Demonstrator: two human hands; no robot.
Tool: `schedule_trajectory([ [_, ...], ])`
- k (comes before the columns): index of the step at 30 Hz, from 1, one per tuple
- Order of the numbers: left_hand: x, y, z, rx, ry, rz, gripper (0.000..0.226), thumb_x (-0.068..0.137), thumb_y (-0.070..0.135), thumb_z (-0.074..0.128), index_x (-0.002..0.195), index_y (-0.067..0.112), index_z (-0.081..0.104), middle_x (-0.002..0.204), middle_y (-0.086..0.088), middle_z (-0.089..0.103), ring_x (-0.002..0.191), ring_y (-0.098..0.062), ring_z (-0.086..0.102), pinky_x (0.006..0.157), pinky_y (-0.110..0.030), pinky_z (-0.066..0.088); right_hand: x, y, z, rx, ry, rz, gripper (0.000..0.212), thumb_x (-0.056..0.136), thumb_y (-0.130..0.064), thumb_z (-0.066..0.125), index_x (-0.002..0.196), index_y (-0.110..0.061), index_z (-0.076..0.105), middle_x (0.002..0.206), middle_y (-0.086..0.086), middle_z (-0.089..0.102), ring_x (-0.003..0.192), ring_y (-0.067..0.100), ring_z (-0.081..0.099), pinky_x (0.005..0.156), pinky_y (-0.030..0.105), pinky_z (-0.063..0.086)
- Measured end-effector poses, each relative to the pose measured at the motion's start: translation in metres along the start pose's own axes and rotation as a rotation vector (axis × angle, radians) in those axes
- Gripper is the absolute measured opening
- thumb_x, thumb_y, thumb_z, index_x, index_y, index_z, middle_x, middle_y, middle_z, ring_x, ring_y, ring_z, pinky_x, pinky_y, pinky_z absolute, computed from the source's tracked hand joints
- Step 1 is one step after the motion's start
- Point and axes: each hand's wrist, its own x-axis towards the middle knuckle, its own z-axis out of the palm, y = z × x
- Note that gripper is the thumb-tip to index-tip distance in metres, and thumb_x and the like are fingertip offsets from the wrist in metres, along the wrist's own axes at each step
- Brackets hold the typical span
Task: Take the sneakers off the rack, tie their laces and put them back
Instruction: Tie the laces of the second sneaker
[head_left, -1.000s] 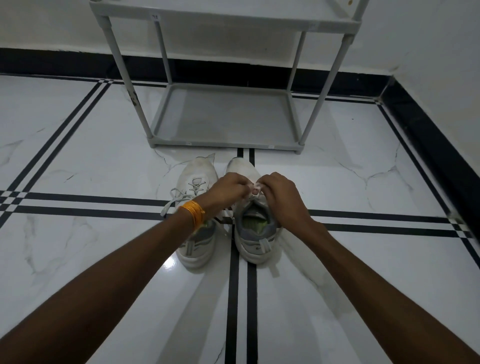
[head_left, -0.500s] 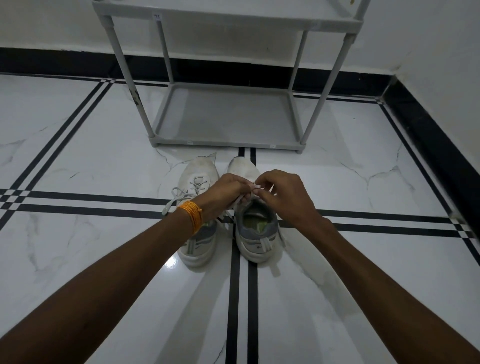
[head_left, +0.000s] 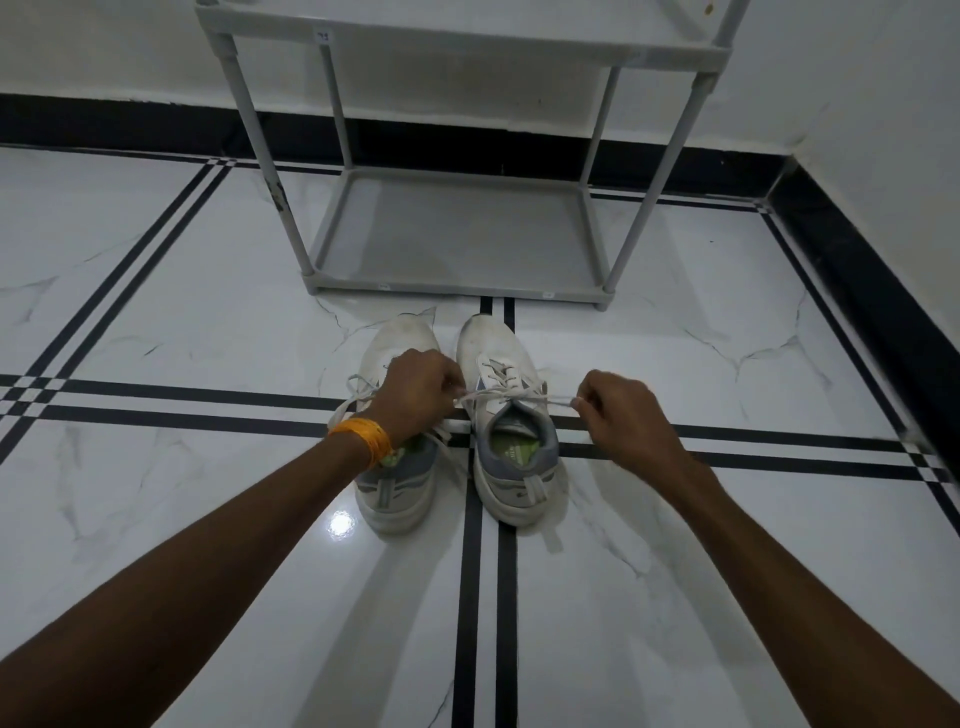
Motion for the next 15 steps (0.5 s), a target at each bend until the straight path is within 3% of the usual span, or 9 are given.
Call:
schedule_trajectory([
  [4, -0.001, 0.01, 0.006, 0.291, 0.0, 0.075, 0.015, 0.081, 0.015, 0.066, 0.092, 0.009, 0.074, 0.088, -0.013, 0.073, 0.083, -0.03, 0.065, 0.07, -0.031, 0.043, -0.005, 0.0, 0.012, 0.101, 0.002, 0.082, 0.014, 0.09, -0.014, 0.055, 0.077, -0.009, 0.058, 0.065, 0.005, 0.061, 0.061, 0.023, 0.056, 0.058, 0.034, 0.043],
  [7, -0.001, 0.014, 0.005, 0.444, -0.028, 0.047, 0.017, 0.079, 0.013, 0.061, 0.09, 0.001, 0.067, 0.09, -0.021, 0.069, 0.084, -0.035, 0.064, 0.067, -0.033, 0.039, 0.001, 0.001, 0.01, 0.016, 0.03, 0.065, 0.018, 0.091, -0.017, 0.05, 0.075, -0.01, 0.053, 0.066, 0.005, 0.059, 0.061, 0.023, 0.053, 0.057, 0.035, 0.041],
  [10, -0.003, 0.01, 0.004, 0.514, -0.098, 0.047, 0.017, 0.079, 0.008, 0.06, 0.093, -0.001, 0.064, 0.097, -0.023, 0.066, 0.09, -0.038, 0.062, 0.072, -0.037, 0.045, 0.001, 0.006, 0.01, -0.139, 0.002, -0.017, 0.018, 0.093, -0.018, 0.047, 0.076, -0.013, 0.044, 0.068, 0.004, 0.051, 0.062, 0.023, 0.046, 0.057, 0.033, 0.034],
  [15, -0.006, 0.01, 0.001, 0.607, -0.146, 0.077, 0.019, 0.081, 0.004, 0.06, 0.099, -0.001, 0.063, 0.103, -0.021, 0.066, 0.096, -0.037, 0.063, 0.077, -0.039, 0.047, -0.004, 0.012, 0.024, -0.258, -0.034, -0.027, 0.019, 0.092, -0.018, 0.044, 0.075, -0.016, 0.035, 0.07, 0.001, 0.043, 0.064, 0.025, 0.043, 0.054, 0.035, 0.035],
])
